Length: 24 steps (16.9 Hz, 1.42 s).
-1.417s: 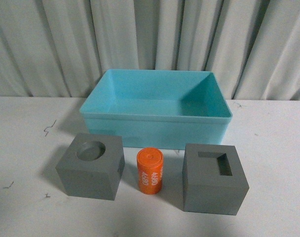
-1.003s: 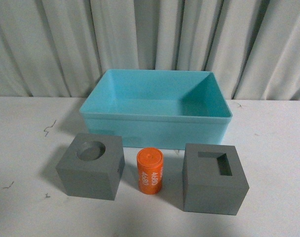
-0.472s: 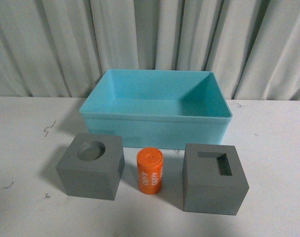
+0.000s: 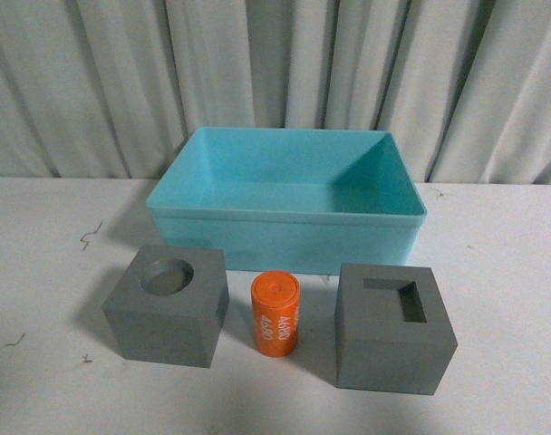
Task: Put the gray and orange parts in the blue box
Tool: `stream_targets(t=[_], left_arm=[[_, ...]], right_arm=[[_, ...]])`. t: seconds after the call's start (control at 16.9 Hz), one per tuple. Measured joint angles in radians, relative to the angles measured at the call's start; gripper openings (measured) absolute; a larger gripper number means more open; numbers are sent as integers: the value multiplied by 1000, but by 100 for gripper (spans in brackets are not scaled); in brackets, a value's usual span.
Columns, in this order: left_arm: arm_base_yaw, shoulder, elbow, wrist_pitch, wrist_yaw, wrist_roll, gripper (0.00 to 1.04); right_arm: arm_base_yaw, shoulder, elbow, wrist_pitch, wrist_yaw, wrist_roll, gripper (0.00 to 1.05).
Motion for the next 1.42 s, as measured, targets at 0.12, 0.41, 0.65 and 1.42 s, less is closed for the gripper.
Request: stream_targets(t=[0.12, 0.41, 0.65, 1.42], left_arm=[[0, 0, 0, 0, 0, 0, 98], [0, 0, 0, 0, 0, 0, 98], [1, 0, 0, 0, 0, 0, 98], [1, 0, 0, 0, 0, 0, 98]], right_arm=[[0, 0, 0, 0, 0, 0, 98], [3, 6, 5, -29, 16, 3, 98], [-240, 604, 239, 13, 48, 33, 98], [322, 1636, 567, 565, 112, 55, 98]])
